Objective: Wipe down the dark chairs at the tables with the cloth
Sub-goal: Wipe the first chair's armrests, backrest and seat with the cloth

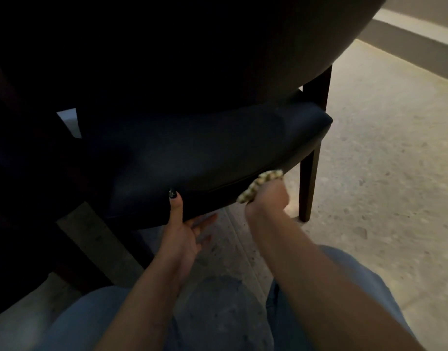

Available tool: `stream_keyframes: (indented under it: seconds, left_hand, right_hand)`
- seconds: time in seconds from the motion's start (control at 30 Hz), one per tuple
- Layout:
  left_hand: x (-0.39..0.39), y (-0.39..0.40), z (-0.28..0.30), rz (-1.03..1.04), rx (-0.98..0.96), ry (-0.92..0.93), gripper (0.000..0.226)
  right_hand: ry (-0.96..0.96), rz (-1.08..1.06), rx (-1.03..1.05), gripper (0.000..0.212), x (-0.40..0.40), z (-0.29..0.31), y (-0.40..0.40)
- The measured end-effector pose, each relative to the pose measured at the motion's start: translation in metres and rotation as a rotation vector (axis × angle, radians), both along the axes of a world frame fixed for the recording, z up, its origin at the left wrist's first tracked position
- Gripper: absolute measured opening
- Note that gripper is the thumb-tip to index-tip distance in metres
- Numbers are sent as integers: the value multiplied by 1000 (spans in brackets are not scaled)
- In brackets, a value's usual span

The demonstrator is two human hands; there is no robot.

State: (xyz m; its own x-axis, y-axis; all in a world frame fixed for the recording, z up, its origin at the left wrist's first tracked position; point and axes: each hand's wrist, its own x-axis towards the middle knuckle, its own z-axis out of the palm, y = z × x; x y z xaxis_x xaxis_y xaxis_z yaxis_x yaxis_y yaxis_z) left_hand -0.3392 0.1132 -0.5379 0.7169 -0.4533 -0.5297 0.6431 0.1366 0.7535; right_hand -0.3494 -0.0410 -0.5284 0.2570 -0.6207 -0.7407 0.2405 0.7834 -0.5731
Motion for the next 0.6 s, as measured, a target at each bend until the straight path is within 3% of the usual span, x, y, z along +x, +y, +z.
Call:
stream_keyframes:
  seconds: [0.1,0.2,0.27,0.33,0.43,0.53,0.6]
  left_hand:
    - [-2,-2,1,19,1,-18,88]
    - [-2,1,4,26,7,-20,79]
    - [-1,4,4,3,14,-19,82]
    - [0,6,3,-22,10,-13,96]
    - [1,9,3,-40,-17,-17,103]
    - [1,7,1,-13,-26,-15,99]
    - [-1,2,2,45,-24,-11,90]
  right_hand:
    - [38,-30,-195,28,-9,3,16]
    - [294,-71,-841,33,-20,30,-36]
    - [538,172,-1212,39,-20,44,-86]
    - [746,488,-1451,37,-10,49,-128]
    - [865,761,-1651,39,4,55,-161]
    - [852,771,-1725,39,9,59,-156]
    - [746,832,-1818,40,10,55,-129]
